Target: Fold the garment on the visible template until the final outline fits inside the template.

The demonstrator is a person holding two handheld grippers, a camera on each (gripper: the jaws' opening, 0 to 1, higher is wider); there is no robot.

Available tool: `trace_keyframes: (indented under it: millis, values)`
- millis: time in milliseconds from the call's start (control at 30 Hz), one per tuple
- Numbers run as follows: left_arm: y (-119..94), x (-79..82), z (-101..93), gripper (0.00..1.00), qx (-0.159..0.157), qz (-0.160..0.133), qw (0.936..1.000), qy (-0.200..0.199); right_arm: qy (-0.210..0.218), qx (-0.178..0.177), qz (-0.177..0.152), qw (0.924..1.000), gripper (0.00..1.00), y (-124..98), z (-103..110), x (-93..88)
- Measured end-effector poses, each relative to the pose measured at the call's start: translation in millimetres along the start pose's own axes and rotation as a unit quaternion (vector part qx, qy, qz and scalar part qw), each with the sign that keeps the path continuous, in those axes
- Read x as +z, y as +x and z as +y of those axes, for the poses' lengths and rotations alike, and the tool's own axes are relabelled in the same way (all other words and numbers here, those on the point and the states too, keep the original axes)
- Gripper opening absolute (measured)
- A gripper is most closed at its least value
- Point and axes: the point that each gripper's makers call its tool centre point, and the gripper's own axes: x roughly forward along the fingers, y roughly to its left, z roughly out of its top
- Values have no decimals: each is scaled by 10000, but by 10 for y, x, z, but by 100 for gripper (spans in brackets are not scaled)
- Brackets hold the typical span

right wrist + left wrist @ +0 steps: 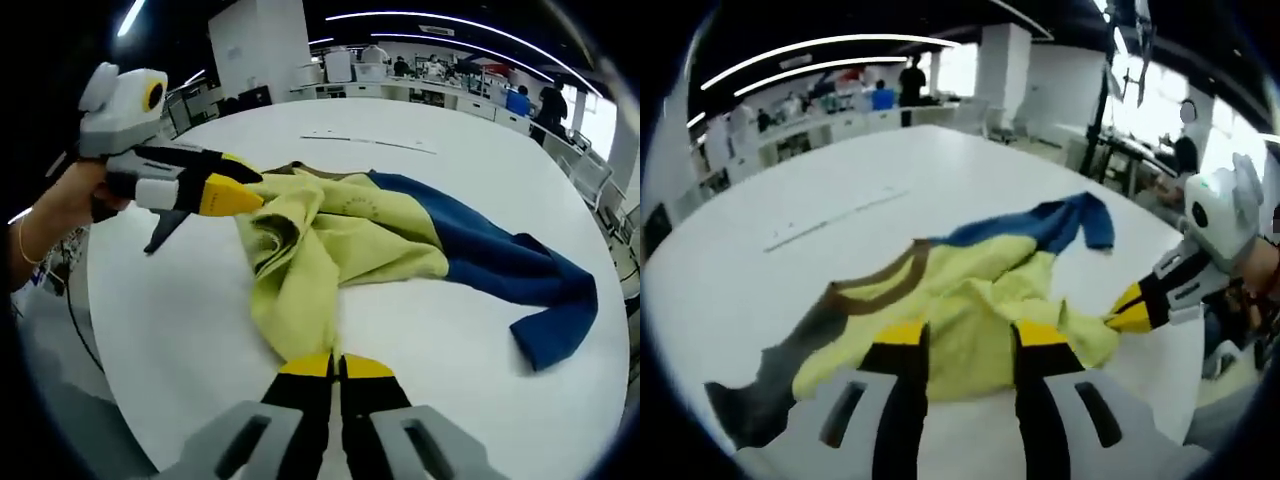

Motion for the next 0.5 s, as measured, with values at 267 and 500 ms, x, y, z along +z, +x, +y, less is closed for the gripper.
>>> trace_keyframes:
  millis: [267, 500]
  values:
    - [-1, -260, -242, 24, -123, 135, 9997, 131, 19, -3, 5, 10000, 0, -2, 0, -3]
    - [24, -412, -416, 19, -112, 138, 9998, 72, 55, -14, -14, 10000, 0, -13, -16, -11]
